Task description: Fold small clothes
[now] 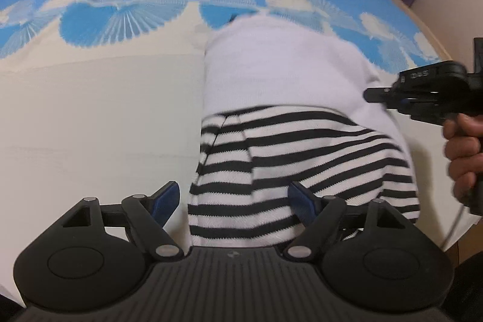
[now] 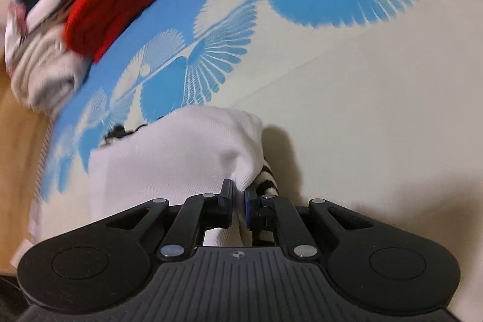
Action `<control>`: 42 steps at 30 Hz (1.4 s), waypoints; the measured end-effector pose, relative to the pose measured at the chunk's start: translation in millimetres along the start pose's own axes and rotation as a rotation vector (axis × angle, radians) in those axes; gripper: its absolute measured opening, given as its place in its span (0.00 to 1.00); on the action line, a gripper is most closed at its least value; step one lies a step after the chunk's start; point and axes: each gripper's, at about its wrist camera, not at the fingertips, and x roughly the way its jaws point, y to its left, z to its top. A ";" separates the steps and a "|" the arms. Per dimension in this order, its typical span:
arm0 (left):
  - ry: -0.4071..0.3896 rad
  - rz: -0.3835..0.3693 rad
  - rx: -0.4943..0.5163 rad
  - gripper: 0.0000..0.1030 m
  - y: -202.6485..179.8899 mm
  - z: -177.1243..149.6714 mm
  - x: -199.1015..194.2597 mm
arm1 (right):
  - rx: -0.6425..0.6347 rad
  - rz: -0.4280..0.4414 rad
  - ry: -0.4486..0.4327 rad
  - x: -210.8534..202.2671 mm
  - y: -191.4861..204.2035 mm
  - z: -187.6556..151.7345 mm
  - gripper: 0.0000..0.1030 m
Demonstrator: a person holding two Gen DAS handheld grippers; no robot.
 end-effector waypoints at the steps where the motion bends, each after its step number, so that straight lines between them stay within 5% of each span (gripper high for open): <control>1: -0.022 -0.006 0.008 0.80 0.8 0.0 -7.8 | 0.005 0.004 -0.018 -3.5 1.7 1.5 0.13; 4: -0.016 0.010 0.045 0.80 6.3 -4.7 -8.5 | 0.042 0.098 -0.067 -24.7 0.6 3.3 0.29; 7: 0.020 -0.002 -0.051 0.80 25.0 -8.7 0.1 | 0.008 0.179 -0.020 -36.4 -3.1 -5.4 0.45; 14: -0.003 -0.042 -0.144 0.80 39.1 -16.9 -7.7 | -0.283 0.168 0.161 -45.9 1.4 -65.3 0.47; 15: -0.005 -0.045 -0.150 0.80 39.2 -17.6 -9.2 | -0.332 0.155 0.172 -46.6 4.1 -74.5 0.46; 17: -0.001 -0.057 -0.160 0.80 38.6 -17.1 -11.3 | -0.400 0.140 0.175 -51.6 6.9 -87.8 0.24; 18: -0.001 -0.063 -0.162 0.79 38.0 -16.6 -13.3 | -0.405 0.146 0.162 -59.2 6.2 -89.5 0.04; 23: -0.009 -0.075 -0.097 0.79 28.2 -15.5 -15.1 | -0.226 0.419 -0.026 -135.1 -22.1 -67.2 0.04; 26: 0.091 0.018 -0.022 0.79 21.2 -25.1 8.3 | -0.318 0.153 0.142 -103.8 -27.6 -79.1 0.04; 28: 0.107 -0.009 -0.065 0.79 24.8 -26.6 7.4 | -0.388 0.014 0.266 -76.0 -26.9 -93.6 0.04; 33: 0.015 -0.049 -0.061 0.76 24.1 -16.1 -19.3 | -0.389 0.053 0.176 -90.4 -17.0 -81.6 0.09; 35: -0.008 -0.068 -0.065 0.76 25.6 -13.8 -19.7 | -0.348 0.062 0.109 -98.2 -18.1 -69.6 0.25; 37: 0.025 -0.057 -0.065 0.77 27.8 -14.9 -6.7 | -0.278 0.057 0.037 -100.0 -22.0 -60.4 0.48; 40: 0.141 -0.007 -0.086 0.83 33.0 -20.9 18.3 | -0.207 0.093 0.010 -86.3 -18.6 -47.2 0.48; 42: 0.140 -0.011 -0.099 0.83 34.8 -18.8 15.9 | -0.188 0.108 0.000 -70.4 -10.1 -39.5 0.48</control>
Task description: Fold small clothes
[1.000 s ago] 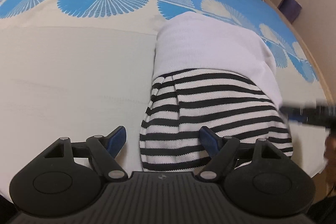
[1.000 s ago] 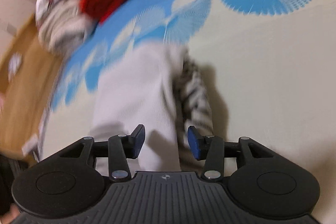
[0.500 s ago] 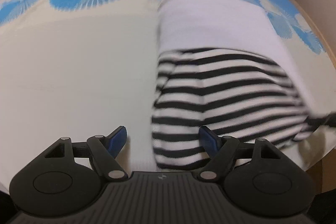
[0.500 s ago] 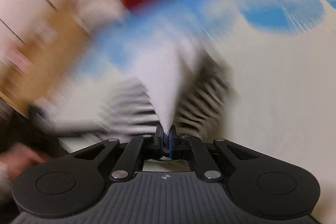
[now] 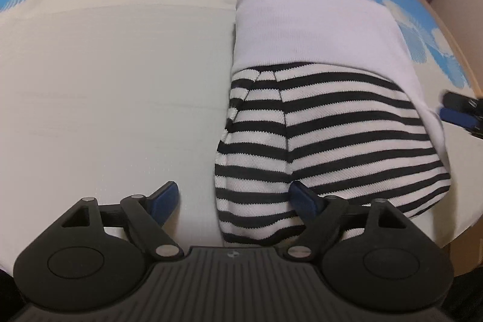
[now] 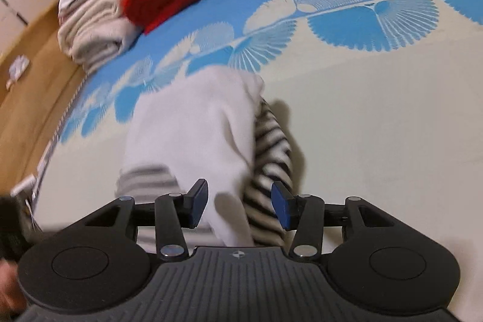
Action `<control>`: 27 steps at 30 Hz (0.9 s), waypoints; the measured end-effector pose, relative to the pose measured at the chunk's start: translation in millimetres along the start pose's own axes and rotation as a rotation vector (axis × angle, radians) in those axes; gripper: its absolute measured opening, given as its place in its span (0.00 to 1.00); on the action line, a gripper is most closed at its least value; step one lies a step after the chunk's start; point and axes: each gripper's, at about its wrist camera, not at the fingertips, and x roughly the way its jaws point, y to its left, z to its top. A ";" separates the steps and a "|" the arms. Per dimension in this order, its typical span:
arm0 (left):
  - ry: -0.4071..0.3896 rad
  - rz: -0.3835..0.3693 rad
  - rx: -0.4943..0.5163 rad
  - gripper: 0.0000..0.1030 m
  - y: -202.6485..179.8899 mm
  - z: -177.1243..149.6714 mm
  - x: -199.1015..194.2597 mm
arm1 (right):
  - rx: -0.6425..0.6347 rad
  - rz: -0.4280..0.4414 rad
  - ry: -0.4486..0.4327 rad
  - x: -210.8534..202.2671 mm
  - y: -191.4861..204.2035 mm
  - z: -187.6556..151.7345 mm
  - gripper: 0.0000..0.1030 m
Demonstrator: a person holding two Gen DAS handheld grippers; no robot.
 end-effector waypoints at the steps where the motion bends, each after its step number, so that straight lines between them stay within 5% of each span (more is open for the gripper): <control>1: -0.001 0.007 0.008 0.83 -1.1 1.7 -2.4 | 0.013 0.006 0.010 10.1 2.8 4.1 0.48; 4: -0.019 0.003 0.020 0.82 -3.4 10.0 -13.6 | 0.033 -0.098 0.114 50.5 7.8 6.1 0.42; 5: -0.033 -0.012 0.005 0.82 0.0 14.6 -17.6 | 0.040 -0.146 0.153 62.7 6.7 5.9 0.32; 6: -0.049 -0.032 -0.017 0.82 2.9 22.0 -21.2 | 0.056 -0.185 0.190 71.6 3.4 3.3 0.00; 11: -0.096 -0.122 -0.188 0.83 19.4 71.6 -12.0 | 0.050 -0.212 0.176 67.4 -1.0 3.8 0.00; 15: -0.013 -0.237 -0.301 0.86 26.8 105.0 26.3 | 0.081 -0.171 0.150 61.6 -3.3 4.4 0.05; 17: 0.016 -0.267 -0.323 0.88 28.8 106.4 45.4 | 0.094 -0.150 0.121 59.0 -2.0 7.9 0.25; 18: 0.027 -0.289 -0.328 0.89 28.8 104.4 53.3 | 0.101 -0.140 0.115 58.7 -2.6 8.7 0.52; 19: 0.036 -0.315 -0.339 0.89 28.5 102.1 60.6 | 0.107 -0.132 0.116 60.2 -3.5 8.7 0.66; 20: 0.039 -0.337 -0.353 0.89 28.7 100.0 66.5 | 0.109 -0.131 0.125 62.5 -2.7 7.8 0.69; 22: 0.019 -0.347 -0.369 0.88 28.8 96.5 70.8 | 0.111 -0.133 0.174 75.2 -2.3 5.3 0.69; 24: -0.009 -0.333 -0.356 0.74 25.9 96.8 68.4 | 0.127 -0.138 0.193 82.4 -1.3 5.3 0.69; 26: -0.043 -0.315 -0.317 0.55 22.1 97.3 57.7 | 0.149 -0.123 0.191 85.1 -0.3 8.4 0.55; 27: -0.067 -0.311 -0.289 0.48 19.3 99.5 49.8 | 0.172 -0.110 0.182 84.7 0.2 10.8 0.36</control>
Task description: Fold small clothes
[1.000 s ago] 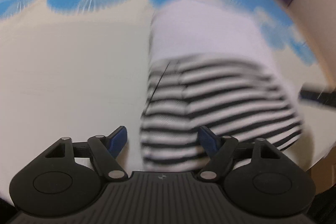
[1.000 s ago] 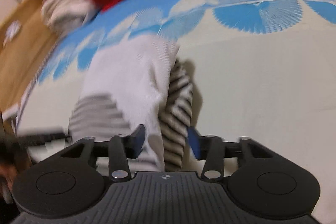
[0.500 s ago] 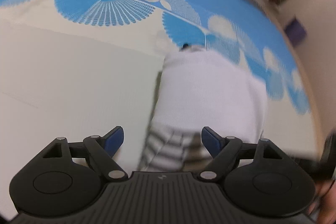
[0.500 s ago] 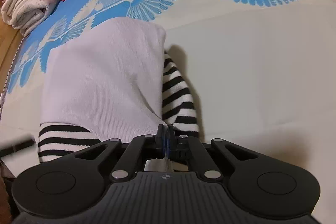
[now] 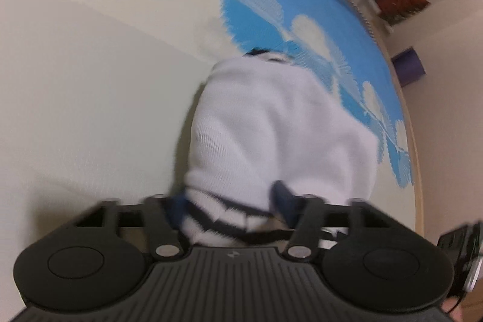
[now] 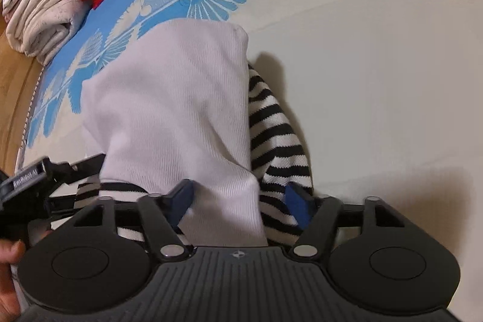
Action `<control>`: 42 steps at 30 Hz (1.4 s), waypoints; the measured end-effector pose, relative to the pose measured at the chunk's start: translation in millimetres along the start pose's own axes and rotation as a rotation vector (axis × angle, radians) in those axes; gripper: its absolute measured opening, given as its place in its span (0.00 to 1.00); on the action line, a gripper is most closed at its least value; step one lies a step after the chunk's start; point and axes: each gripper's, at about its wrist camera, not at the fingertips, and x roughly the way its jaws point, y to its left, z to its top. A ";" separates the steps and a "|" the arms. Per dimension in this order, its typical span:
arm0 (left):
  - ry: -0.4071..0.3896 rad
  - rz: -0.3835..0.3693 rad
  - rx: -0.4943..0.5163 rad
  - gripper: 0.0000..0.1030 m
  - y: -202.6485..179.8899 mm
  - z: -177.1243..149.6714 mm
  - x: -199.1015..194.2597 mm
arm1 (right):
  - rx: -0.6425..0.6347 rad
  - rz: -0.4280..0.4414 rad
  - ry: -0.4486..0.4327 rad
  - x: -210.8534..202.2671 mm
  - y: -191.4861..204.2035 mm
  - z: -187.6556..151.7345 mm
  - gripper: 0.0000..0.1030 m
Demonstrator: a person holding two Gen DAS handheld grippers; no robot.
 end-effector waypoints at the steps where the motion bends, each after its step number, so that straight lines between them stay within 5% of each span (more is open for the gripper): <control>1: -0.017 -0.001 0.030 0.46 -5.2 1.4 -7.4 | 0.030 0.014 -0.012 -1.1 2.2 2.8 0.22; 4: -0.065 0.000 0.093 0.44 -19.2 14.7 -34.3 | 0.029 0.017 -0.035 -0.2 19.8 7.1 0.12; 11: -0.136 0.079 0.168 0.46 -3.3 73.5 -93.9 | 0.012 0.139 -0.118 10.9 82.2 19.5 0.10; 14: -0.115 0.142 0.128 0.54 28.1 93.2 -102.0 | -0.023 0.154 -0.131 24.2 109.8 22.4 0.10; 16: -0.110 0.240 0.186 0.54 41.3 99.2 -106.4 | -0.055 0.106 -0.117 38.3 124.1 21.2 0.10; 18: -0.098 0.281 0.328 0.54 41.9 89.9 -116.0 | -0.046 0.086 -0.076 54.4 127.8 19.1 0.09; 20: -0.070 0.223 0.403 0.54 43.8 72.8 -126.1 | -0.068 0.029 -0.073 61.5 134.0 16.6 0.09; 24: -0.041 0.147 0.410 0.54 59.5 37.4 -115.8 | -0.078 0.007 -0.076 63.4 136.3 17.6 0.09; 27: 0.035 0.313 0.420 0.54 79.6 20.5 -79.0 | -0.078 0.003 -0.078 60.4 134.7 11.7 0.12; 32: -0.040 0.232 0.405 0.53 81.0 29.2 -104.5 | -0.099 -0.045 -0.118 43.9 138.6 1.7 0.18; 35: -0.016 0.179 0.329 0.53 92.7 28.5 -112.5 | -0.144 0.051 -0.131 34.7 141.8 -2.9 0.20; 36: 0.010 0.190 0.325 0.53 95.6 27.0 -108.0 | -0.203 0.040 -0.102 42.2 144.5 -7.6 0.21; 38: 0.050 0.227 0.342 0.59 98.9 27.7 -97.8 | -0.344 -0.124 -0.028 61.9 149.0 -21.4 0.21; 40: 0.020 0.230 0.339 0.60 97.3 28.2 -105.0 | -0.416 -0.313 -0.019 66.1 147.9 -33.7 0.22; 42: -0.062 0.230 0.366 0.65 90.4 25.0 -125.3 | -0.369 -0.371 -0.090 45.6 144.1 -35.7 0.22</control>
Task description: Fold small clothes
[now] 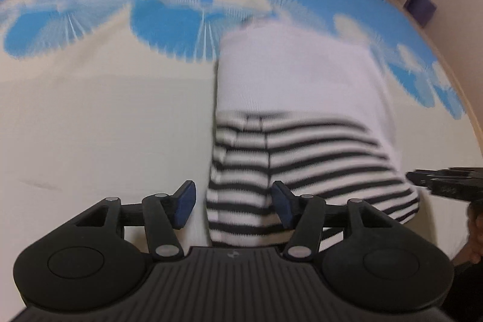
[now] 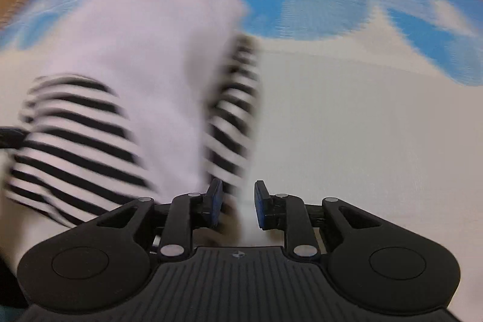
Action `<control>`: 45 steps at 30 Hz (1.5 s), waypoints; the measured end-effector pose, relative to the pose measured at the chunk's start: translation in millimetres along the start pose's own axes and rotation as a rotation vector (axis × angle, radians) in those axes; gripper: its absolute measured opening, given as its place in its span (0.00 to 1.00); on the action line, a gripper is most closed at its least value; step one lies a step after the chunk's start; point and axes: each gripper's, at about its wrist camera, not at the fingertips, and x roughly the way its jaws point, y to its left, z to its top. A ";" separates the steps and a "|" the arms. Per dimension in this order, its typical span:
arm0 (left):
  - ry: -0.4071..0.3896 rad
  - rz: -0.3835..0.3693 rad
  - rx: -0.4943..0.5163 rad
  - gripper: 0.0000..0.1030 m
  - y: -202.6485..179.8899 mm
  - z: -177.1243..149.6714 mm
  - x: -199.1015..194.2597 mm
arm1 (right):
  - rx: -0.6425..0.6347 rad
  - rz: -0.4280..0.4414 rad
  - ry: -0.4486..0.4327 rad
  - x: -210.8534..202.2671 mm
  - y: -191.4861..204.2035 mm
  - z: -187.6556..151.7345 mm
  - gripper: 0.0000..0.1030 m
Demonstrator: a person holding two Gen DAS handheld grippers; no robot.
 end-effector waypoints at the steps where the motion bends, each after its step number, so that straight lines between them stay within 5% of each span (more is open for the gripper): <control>1: -0.039 0.009 0.014 0.70 -1.7 -1.5 -9.7 | 0.017 -0.004 -0.040 -12.7 -4.4 0.3 0.22; 3: -0.145 0.039 0.066 0.89 -10.2 -6.8 -37.3 | -0.004 -0.036 -0.145 -43.1 -6.4 -0.9 0.27; 10: -0.304 0.019 0.080 0.93 -36.9 -27.6 -117.0 | -0.035 -0.091 -0.361 -135.0 9.6 -34.7 0.68; 15: -0.380 -0.002 0.058 0.96 -57.3 -67.3 -163.6 | -0.029 -0.078 -0.424 -167.5 26.3 -71.5 0.77; 22: -0.408 0.043 0.002 0.97 -91.3 -140.9 -168.8 | 0.047 -0.048 -0.462 -171.7 47.4 -110.2 0.80; 24: -0.310 0.103 0.033 0.97 -100.9 -151.2 -150.6 | 0.055 -0.042 -0.442 -161.5 53.3 -121.3 0.80; 34: -0.249 0.178 0.006 0.99 -95.4 -143.7 -127.0 | -0.036 -0.014 -0.438 -146.1 81.1 -113.1 0.80; 45: -0.246 0.172 -0.019 0.99 -88.7 -128.4 -118.1 | -0.050 0.004 -0.432 -139.4 93.5 -110.9 0.81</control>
